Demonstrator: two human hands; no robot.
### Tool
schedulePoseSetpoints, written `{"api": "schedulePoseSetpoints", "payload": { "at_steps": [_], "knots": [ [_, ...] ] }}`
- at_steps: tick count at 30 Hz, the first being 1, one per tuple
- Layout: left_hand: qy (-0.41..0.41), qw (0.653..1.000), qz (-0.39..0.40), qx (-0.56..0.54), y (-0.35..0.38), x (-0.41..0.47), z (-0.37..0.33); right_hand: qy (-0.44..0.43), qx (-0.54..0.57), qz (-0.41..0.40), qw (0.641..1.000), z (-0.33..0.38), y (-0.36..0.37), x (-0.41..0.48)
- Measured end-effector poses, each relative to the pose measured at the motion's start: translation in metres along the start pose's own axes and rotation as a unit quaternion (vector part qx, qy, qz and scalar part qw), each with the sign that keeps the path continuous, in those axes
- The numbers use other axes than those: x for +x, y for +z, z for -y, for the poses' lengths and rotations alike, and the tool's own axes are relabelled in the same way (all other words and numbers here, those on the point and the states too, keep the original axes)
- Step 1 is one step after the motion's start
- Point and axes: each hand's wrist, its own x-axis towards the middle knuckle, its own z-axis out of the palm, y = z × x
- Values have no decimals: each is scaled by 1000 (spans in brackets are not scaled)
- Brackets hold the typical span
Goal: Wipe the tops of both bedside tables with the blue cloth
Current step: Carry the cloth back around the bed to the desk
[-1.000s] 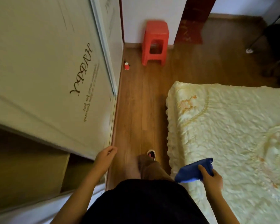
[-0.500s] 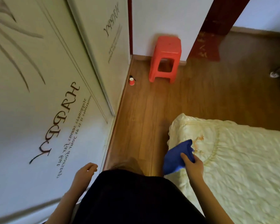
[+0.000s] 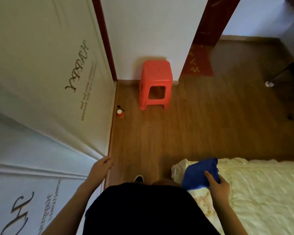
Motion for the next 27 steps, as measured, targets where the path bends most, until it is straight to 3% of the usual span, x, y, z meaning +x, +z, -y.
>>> {"api": "schedulePoseSetpoints", "payload": {
  "at_steps": [5,9,14,21,27],
  "knots": [
    [69,994,64,54,13,87,-106,66,58,-57,995,39,-5,62],
    [67,990,100,69,39,155,-162,99,86,-92,987,68,1,122],
    [38,994,69,79,64,239,-220,119,89,-89,985,129,14,222],
    [-6,999,24,47,81,329,-315,54,100,-41,993,272,33,336],
    [-12,998,49,42,118,408,-414,34,115,-40,992,353,40,426]
  ]
}}
